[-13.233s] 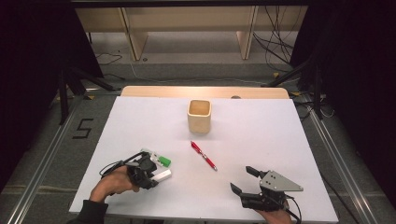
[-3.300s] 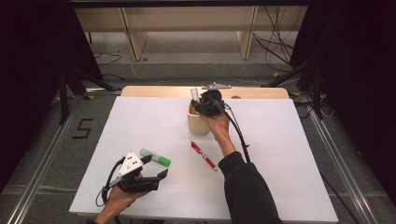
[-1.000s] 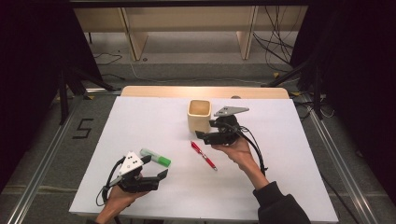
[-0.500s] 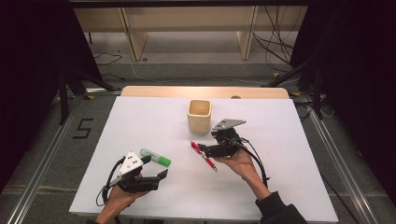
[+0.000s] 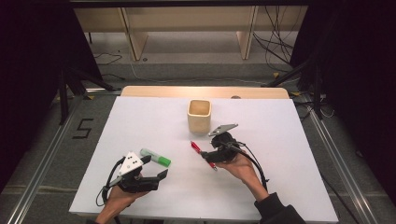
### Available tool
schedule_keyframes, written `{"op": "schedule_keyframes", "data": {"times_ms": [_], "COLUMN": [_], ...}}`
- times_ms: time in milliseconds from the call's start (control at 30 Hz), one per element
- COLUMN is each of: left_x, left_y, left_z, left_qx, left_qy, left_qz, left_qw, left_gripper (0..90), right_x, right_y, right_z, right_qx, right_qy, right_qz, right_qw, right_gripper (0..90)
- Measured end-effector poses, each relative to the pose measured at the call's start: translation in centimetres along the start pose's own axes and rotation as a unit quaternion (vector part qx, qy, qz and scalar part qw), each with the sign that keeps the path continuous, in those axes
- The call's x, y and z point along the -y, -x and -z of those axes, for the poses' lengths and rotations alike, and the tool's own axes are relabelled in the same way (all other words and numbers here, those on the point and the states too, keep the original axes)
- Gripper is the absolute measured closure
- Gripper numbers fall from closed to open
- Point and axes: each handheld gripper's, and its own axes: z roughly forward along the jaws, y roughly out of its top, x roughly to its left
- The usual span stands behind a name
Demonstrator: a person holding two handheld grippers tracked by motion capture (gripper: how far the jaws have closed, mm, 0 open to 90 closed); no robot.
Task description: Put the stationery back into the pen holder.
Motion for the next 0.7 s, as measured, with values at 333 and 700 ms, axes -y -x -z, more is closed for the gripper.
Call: {"op": "schedule_keyframes", "data": {"times_ms": [333,700], "left_x": [0.0,0.0], "left_y": [-0.1,0.0], "left_z": [0.0,0.0], "left_qx": [-0.001,0.0], "left_qy": [0.0,0.0], "left_qz": [0.001,0.0], "left_qw": [1.0,1.0], "left_gripper": [17.9,17.9], "right_x": [0.6,1.4], "right_y": [-0.4,-0.3], "right_z": [-1.3,-2.0], "right_qx": [0.002,0.001], "right_qy": [-0.046,-0.077], "right_qz": [0.009,-0.001], "right_qw": [0.9989,0.9971], "right_gripper": [52.7,61.5]}}
